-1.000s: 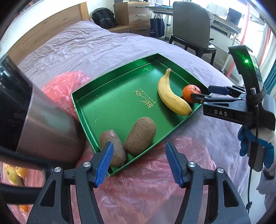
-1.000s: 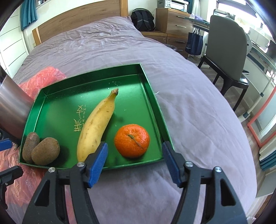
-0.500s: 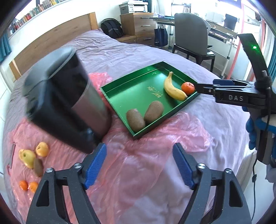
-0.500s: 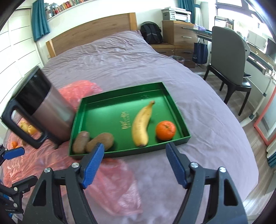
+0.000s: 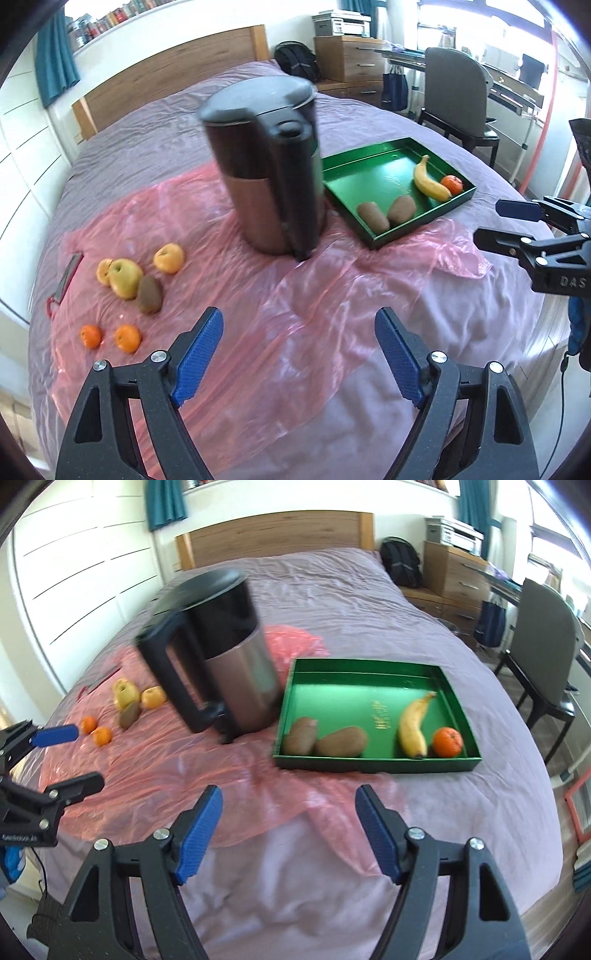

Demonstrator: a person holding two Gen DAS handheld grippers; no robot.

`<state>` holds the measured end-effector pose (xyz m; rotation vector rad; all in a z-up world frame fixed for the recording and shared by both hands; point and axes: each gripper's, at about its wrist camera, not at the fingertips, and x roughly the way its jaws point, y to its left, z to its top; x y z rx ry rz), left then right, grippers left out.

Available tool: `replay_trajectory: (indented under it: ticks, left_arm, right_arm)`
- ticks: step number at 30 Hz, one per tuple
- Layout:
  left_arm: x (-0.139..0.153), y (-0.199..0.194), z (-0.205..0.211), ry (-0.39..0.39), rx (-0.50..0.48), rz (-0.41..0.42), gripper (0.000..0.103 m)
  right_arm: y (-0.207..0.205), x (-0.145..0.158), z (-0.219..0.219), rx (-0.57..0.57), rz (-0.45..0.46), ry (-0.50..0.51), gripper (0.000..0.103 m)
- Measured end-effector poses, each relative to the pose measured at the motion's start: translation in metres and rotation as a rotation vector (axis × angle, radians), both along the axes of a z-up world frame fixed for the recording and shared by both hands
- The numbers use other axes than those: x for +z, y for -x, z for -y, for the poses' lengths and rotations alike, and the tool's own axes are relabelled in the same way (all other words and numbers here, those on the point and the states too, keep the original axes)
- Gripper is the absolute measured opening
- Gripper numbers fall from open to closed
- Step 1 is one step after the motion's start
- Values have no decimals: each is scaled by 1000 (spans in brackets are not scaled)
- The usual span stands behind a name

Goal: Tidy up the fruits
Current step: 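Open both tools and withdraw them from the tray, then move both tools toward the remaining fruit on the sheet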

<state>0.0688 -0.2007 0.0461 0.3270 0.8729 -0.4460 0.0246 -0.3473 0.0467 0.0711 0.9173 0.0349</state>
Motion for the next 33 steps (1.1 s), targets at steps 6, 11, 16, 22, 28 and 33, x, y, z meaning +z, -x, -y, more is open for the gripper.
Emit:
replay_trajectory:
  ticks: [6,11,16,22,28,33]
  left_arm:
    - [-7,3,-50,-22,65,-3,80]
    - [-20,4,-98,-42,122,-14,80]
    - [-33,-4,-150,-24,201,-23,80]
    - [-50,-13,-206,23,285,-45,80]
    - [-64,-26,-247,85,357,-52,80]
    - [-73,-42,-264,129,369,-57,80]
  right_arm:
    - [4,5,-54,102,-5,0,101]
    - [-5,4,-102,188,-23,1,102]
    - [-20,-4,-154,288,-50,25,101]
    - [-46,-15,-204,380,-74,49,101]
    - [-76,-27,-242,435,-97,51,101]
    - [-106,-42,-269,455,-111,32,101]
